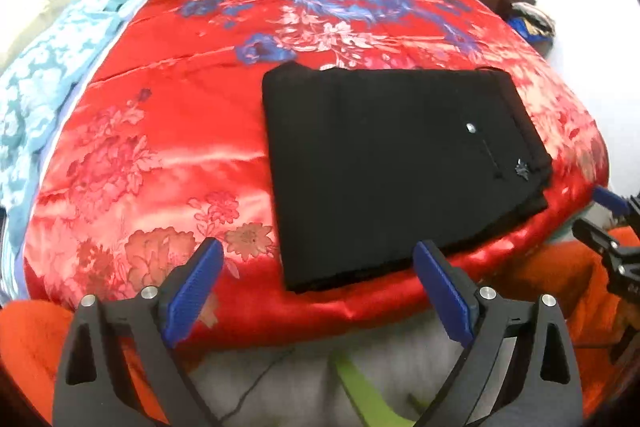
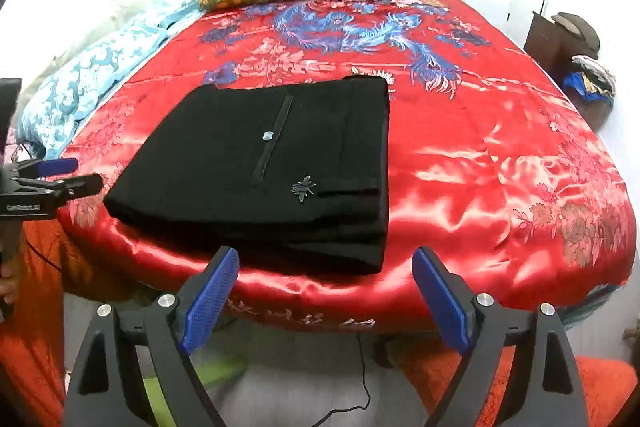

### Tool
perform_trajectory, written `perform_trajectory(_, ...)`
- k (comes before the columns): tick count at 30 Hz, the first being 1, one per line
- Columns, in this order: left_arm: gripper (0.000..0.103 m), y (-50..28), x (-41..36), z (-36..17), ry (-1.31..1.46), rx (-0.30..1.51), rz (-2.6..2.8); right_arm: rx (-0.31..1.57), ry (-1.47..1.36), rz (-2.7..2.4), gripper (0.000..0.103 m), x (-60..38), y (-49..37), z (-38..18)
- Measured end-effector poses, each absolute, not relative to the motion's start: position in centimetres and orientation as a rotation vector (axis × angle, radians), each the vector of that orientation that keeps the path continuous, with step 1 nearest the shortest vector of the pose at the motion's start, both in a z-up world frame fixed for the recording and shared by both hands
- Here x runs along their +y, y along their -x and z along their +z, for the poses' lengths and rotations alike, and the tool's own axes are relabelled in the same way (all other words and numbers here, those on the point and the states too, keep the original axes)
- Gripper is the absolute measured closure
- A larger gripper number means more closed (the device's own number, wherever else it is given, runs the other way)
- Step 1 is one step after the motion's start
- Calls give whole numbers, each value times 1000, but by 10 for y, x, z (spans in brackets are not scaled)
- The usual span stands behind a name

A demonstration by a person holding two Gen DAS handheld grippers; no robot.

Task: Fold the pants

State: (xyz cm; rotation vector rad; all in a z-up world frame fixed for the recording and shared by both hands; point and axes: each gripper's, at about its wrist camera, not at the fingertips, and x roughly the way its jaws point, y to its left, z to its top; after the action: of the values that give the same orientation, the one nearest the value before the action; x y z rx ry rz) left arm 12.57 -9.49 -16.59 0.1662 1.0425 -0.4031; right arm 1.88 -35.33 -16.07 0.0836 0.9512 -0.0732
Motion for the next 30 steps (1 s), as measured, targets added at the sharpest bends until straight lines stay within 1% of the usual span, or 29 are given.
perform_trajectory(5,7,-120,-92,-166,-200,1019,-378,940,-58,-88,15,-348,-19,-156)
perform_trajectory(21,7,-120,-88,-175,-218,1032,-367,965,-8,-82,15,-335,-24,-169)
perform_trajectory(24,6,-135,-78,-173,-172,1050,-422,926,-111,-55,15,-354,-25,-162)
perform_trajectory(26,5,-164,-63,-178,-49,1118,-491,884,-247,-50,9,-385,-30,-157)
perform_trajectory(27,5,-177,-58,-183,5,1150,-515,877,-325,-41,4,-403,-36,-159)
perform_trajectory(30,6,-219,-50,-207,136,1249,-572,908,-517,31,4,-446,-66,-178)
